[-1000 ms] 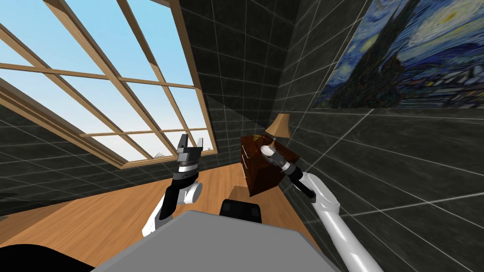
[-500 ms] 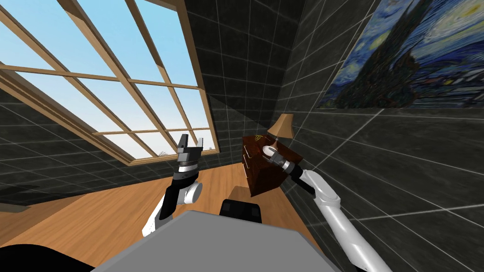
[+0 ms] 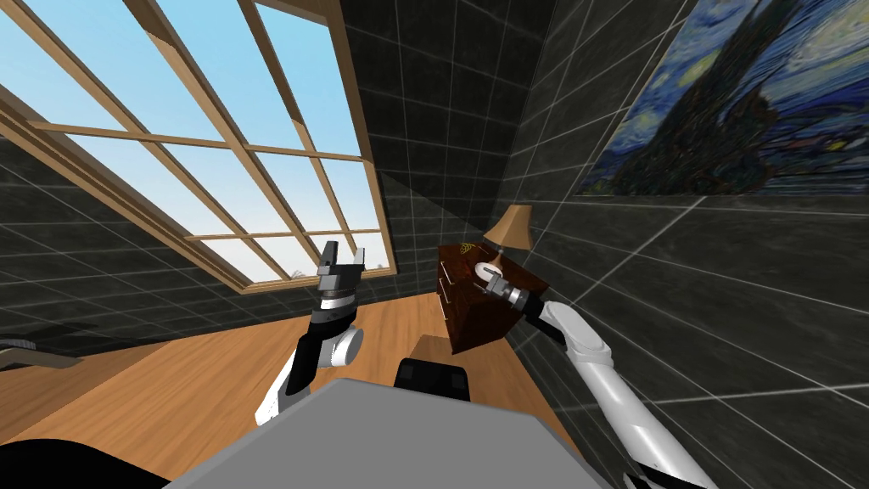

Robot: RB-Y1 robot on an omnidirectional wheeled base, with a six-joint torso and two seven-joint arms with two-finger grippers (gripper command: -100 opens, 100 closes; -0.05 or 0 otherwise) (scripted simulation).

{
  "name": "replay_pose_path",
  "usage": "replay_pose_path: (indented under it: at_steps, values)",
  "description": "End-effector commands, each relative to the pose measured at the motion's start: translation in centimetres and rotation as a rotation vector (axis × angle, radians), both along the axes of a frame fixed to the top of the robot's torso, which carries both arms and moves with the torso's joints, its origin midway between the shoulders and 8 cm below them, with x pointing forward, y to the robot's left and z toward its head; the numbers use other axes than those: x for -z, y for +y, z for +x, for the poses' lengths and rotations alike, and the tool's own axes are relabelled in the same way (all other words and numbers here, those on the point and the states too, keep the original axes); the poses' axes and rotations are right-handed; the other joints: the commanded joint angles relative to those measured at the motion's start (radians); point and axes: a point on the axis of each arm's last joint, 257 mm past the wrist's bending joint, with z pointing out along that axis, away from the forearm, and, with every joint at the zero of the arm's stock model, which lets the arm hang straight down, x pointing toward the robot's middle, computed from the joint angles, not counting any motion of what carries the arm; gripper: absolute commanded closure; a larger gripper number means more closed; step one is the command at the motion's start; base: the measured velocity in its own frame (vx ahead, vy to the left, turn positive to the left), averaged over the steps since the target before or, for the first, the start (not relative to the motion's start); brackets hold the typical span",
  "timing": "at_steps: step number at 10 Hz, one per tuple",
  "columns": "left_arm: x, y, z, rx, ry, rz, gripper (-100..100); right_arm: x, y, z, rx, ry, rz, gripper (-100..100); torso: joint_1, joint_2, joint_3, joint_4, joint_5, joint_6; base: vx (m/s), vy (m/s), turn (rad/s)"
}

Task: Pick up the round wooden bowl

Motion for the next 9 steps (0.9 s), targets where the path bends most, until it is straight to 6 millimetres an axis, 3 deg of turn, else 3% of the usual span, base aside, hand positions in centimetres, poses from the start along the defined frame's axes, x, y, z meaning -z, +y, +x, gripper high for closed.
replay_pose_path:
  at_steps: [1, 3, 4, 6, 7, 9]
  values:
    - [0.0, 0.0, 0.0, 0.000, 0.000, 0.000, 0, 1.3, -1.5, 0.9, 0.011, 0.010, -0.086, -100, 0.000, 0.000, 0.000, 0.000, 0.000, 0.000, -0.009, 0.031, 0.124]
    - [0.0, 0.0, 0.0, 0.000, 0.000, 0.000, 0, 2.2, -1.9, 1.0, 0.017, 0.013, -0.135, -100, 0.001, 0.000, 0.000, 0.000, 0.000, 0.000, -0.005, 0.019, 0.012]
    - [0.0, 0.0, 0.0, 0.000, 0.000, 0.000, 0, 2.8, -3.3, 1.7, 0.021, 0.015, -0.207, -100, 0.000, 0.000, 0.000, 0.000, 0.000, 0.000, -0.008, 0.027, 0.106]
    - [0.0, 0.0, 0.0, 0.000, 0.000, 0.000, 0, 4.0, -4.0, 1.8, 0.032, 0.028, -0.250, -100, 0.000, 0.000, 0.000, 0.000, 0.000, 0.000, -0.003, 0.017, 0.031]
    - [0.0, 0.0, 0.0, 0.000, 0.000, 0.000, 0, 4.9, -5.8, 2.4, 0.041, 0.041, -0.321, -100, 0.000, 0.000, 0.000, 0.000, 0.000, 0.000, -0.006, 0.027, 0.118]
    - [0.0, 0.0, 0.0, 0.000, 0.000, 0.000, 0, 5.6, -6.2, 2.4, 0.045, 0.045, -0.361, -100, 0.000, 0.000, 0.000, 0.000, 0.000, 0.000, -0.003, 0.018, 0.018]
